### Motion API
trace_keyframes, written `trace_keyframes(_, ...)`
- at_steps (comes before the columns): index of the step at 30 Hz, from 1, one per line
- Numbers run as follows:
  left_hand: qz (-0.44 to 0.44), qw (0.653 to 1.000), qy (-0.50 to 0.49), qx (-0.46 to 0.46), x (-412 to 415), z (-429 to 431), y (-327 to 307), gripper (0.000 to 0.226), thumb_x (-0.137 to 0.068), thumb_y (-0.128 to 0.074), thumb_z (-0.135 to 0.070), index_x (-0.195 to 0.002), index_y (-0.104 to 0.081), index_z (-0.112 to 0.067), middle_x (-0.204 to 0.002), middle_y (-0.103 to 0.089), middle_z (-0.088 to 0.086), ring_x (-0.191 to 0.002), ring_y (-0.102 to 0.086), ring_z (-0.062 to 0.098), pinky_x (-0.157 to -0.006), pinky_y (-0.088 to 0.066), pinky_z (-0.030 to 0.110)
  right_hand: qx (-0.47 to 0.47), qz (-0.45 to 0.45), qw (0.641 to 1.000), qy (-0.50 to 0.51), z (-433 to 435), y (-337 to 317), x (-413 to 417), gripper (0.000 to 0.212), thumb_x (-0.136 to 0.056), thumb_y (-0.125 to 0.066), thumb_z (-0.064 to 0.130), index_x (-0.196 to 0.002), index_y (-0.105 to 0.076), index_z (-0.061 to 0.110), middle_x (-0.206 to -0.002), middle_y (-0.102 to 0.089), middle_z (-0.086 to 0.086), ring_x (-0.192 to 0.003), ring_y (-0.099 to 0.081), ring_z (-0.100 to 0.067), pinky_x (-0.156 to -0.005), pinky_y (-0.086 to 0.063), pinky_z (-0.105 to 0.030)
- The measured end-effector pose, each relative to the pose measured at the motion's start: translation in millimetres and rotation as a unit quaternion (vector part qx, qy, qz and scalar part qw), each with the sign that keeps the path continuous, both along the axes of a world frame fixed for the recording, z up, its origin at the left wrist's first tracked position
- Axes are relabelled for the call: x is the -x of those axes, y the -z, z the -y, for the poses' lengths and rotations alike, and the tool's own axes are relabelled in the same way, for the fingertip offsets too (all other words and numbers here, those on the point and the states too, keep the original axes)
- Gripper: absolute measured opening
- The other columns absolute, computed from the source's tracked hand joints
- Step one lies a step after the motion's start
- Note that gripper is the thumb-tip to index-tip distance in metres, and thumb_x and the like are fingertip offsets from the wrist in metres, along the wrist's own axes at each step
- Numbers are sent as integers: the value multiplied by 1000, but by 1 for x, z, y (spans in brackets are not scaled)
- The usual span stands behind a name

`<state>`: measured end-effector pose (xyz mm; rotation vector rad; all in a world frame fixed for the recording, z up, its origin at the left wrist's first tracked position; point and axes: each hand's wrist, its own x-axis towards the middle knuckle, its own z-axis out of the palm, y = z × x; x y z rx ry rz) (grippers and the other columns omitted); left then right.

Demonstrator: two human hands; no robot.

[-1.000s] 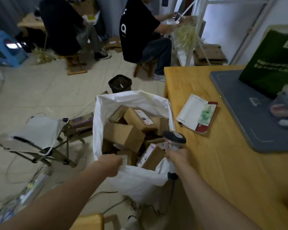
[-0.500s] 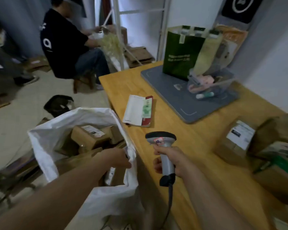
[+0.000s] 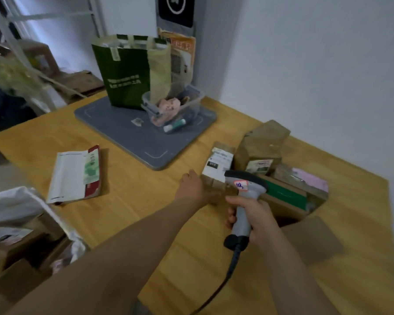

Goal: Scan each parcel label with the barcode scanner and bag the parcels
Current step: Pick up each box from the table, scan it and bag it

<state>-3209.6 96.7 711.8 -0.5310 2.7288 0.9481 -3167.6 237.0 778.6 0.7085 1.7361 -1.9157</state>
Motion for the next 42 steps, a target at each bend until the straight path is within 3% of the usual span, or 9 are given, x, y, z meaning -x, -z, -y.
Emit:
trace_keyframes(3,34,997,-56,41,24,-34,12,140,-58,-77,-67,-149,5,0,-149,-19,16,-140,-20,32,-112,-27,44,10,-9,1000,6,-31,4,6,18,-77,-71,1,-68,-56,3,-53,-53,-11,-42,-47,-20,-48,-47,-31)
trace_keyframes(5,45,995,-68,56,34,-43,18,139,-61,-76,-64,-149,10,0,-151,-19,16,-141,-20,32,-111,-27,45,25,-15,1000,5,-44,5,10,16,-76,-72,1,-71,-57,3,-55,-53,-12,-41,-47,-20,-47,-48,-31)
trace_keyframes(9,0,996,-87,20,31,-39,23,119,-70,-79,-40,-150,0,0,-146,-28,14,-136,-28,30,-108,-35,41,49,-31,998,-13,-54,4,16,14,-75,-72,2,-73,-58,5,-55,-55,-10,-42,-48,-19,-46,-45,-28)
trace_keyframes(12,-32,995,-88,39,8,-22,19,116,-68,-82,-33,-150,-4,-4,-144,-26,11,-134,-27,28,-106,-39,41,65,-43,997,-20,-46,-3,16,18,-75,-70,1,-66,-55,7,-53,-55,-8,-40,-47,-17,-46,-42,-26)
trace_keyframes(16,-80,988,-74,110,-30,7,9,107,-70,-78,-37,-149,-11,-9,-139,-26,6,-129,-28,23,-97,-42,34,111,-40,992,-33,-18,-17,7,18,-76,-68,-2,-67,-55,6,-49,-54,-6,-37,-46,-15,-42,-41,-23)
trace_keyframes(23,-132,978,-99,129,-89,61,2,94,-71,-77,-42,-145,-25,-17,-133,-31,1,-126,-32,17,-89,-47,27,129,-19,991,-41,31,-28,-19,20,-76,-66,-4,-64,-54,6,-49,-54,-6,-36,-46,-14,-42,-43,-24)
trace_keyframes(29,-180,969,-101,137,-122,95,-7,96,-71,-78,-43,-146,-26,-15,-134,-35,2,-124,-35,16,-92,-44,25,132,2,990,-41,71,-30,-45,13,-76,-67,-1,-70,-57,3,-50,-54,-7,-37,-48,-14,-42,-45,-25)
trace_keyframes(42,-225,956,-126,142,-149,129,-12,94,-66,-80,-35,-143,-31,-12,-132,-36,6,-124,-37,21,-95,-42,28,181,14,983,-14,114,-50,-76,24,-84,-63,-1,-64,-50,5,-43,-48,-6,-32,-44,-13,-35,-42,-21)
